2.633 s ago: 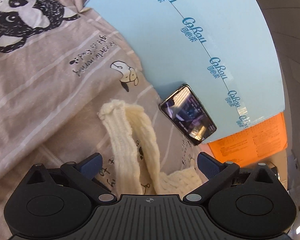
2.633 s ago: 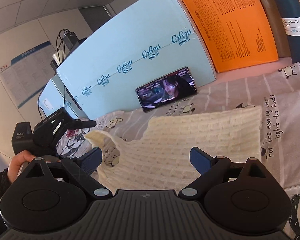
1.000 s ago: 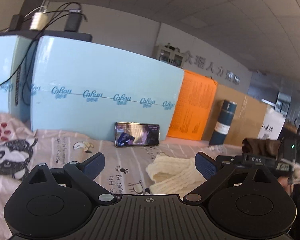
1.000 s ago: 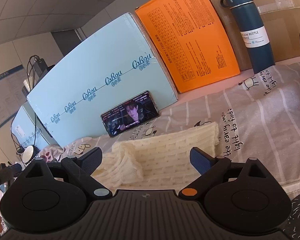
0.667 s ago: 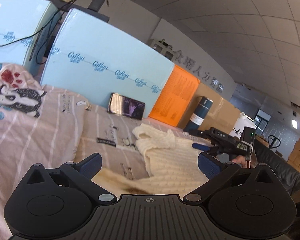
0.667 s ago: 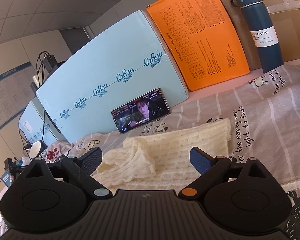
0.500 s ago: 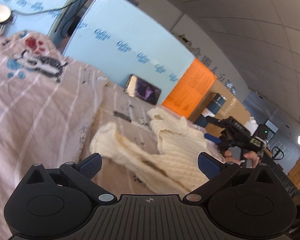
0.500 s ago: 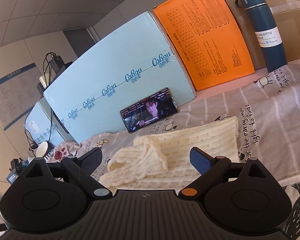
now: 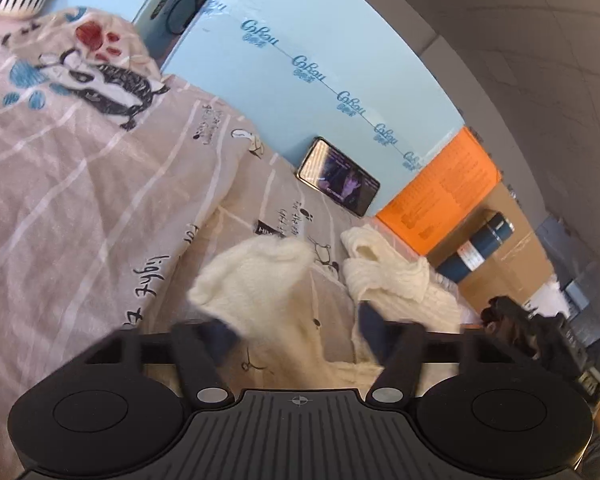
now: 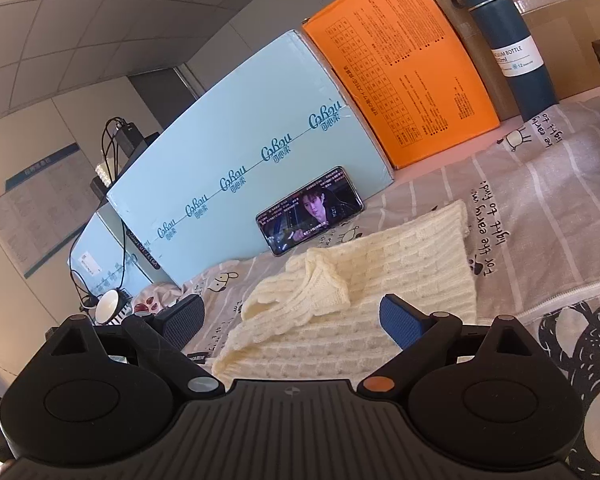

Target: Fold clothes

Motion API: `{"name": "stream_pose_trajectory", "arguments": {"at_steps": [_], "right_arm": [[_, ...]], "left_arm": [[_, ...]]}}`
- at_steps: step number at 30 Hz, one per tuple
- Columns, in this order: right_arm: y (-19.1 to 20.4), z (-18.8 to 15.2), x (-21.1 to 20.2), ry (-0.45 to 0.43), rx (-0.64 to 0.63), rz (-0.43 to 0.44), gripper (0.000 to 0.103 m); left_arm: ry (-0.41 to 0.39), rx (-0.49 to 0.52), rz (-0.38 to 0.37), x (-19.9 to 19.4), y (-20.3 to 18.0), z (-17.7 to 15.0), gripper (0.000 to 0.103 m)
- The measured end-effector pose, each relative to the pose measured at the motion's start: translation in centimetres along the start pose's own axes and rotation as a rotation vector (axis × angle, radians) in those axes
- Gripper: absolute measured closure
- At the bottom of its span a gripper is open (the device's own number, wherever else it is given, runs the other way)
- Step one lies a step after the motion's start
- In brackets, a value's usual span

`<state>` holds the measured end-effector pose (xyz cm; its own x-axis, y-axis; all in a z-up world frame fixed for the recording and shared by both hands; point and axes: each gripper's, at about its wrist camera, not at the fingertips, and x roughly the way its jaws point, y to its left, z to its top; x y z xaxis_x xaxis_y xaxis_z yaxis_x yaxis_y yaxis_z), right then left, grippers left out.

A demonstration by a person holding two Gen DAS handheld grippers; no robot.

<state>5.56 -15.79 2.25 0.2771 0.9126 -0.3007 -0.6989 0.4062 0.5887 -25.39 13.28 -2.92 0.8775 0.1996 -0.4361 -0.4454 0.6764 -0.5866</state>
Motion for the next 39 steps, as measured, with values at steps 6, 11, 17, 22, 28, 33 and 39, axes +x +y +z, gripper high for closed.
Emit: {"name": "stream_pose_trajectory", "arguments": {"at_steps": [6, 11, 17, 22, 28, 33, 39], "right_arm": [[-0.7, 0.0, -0.3, -0.004, 0.023, 0.005, 0.008], [-0.2, -0.1, -1.0, -0.018, -0.007, 0.035, 0.008], [0.5, -0.3, -2.4, -0.05, -0.048, 0.076, 0.008], [0.9, -0.8, -3.7, -0.06, -0.081, 0.078, 0.008], [1.8, -1.7, -5.2, -0.034, -0.187, 0.09, 0.008], [3.2, -3.4, -5.8, 0.055, -0.363, 0.101, 0.008], [4.9, -6.5, -4.4, 0.2, -0.668, -0.04, 0.008]], "left_arm": [[-0.086, 0.271, -0.121, -0.7, -4.4, 0.0, 0.078], [-0.11, 0.634, -0.306, -1.6, -10.0, -1.7, 0.078], [0.062, 0.972, -0.423, 0.3, -15.1, -5.9, 0.077], [0.101, 1.078, -0.417, 1.8, -16.2, -8.1, 0.033], [0.016, 1.009, -0.48, 0.4, -15.0, -7.0, 0.009], [-0.035, 0.922, -0.325, -0.6, -12.2, -4.8, 0.005], [0.041, 0.964, -0.121, 0.5, -10.4, -5.0, 0.005]]}}
